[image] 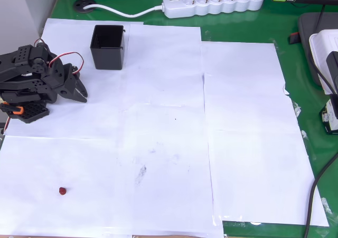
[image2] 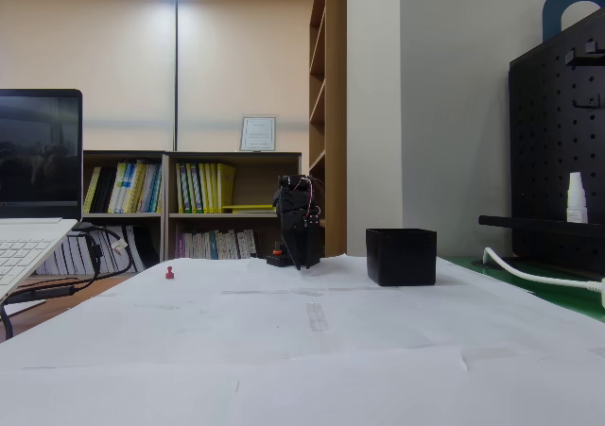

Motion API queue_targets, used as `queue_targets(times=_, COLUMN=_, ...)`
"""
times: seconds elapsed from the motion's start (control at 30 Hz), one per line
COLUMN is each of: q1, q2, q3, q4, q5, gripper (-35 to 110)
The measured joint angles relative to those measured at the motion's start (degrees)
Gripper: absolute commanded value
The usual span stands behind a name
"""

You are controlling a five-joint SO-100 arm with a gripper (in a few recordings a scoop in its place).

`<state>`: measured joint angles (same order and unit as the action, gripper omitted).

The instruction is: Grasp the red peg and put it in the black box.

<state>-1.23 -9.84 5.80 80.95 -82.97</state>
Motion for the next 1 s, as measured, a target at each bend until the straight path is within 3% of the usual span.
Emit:
queue_targets(times=0.67, q1=3.16, q2=0.0, q3=0.0, q4=0.0, q5=0.0, gripper=0)
queue_targets(times=0.8, q1=4.57, q2=0.0, q3=0.0, q4=0.0, q5=0.0, gripper=10)
queue_targets(times=1.0, q1=12.22, q2=0.0, q3=0.0, q4=0.0, q5=-0.18, gripper=0)
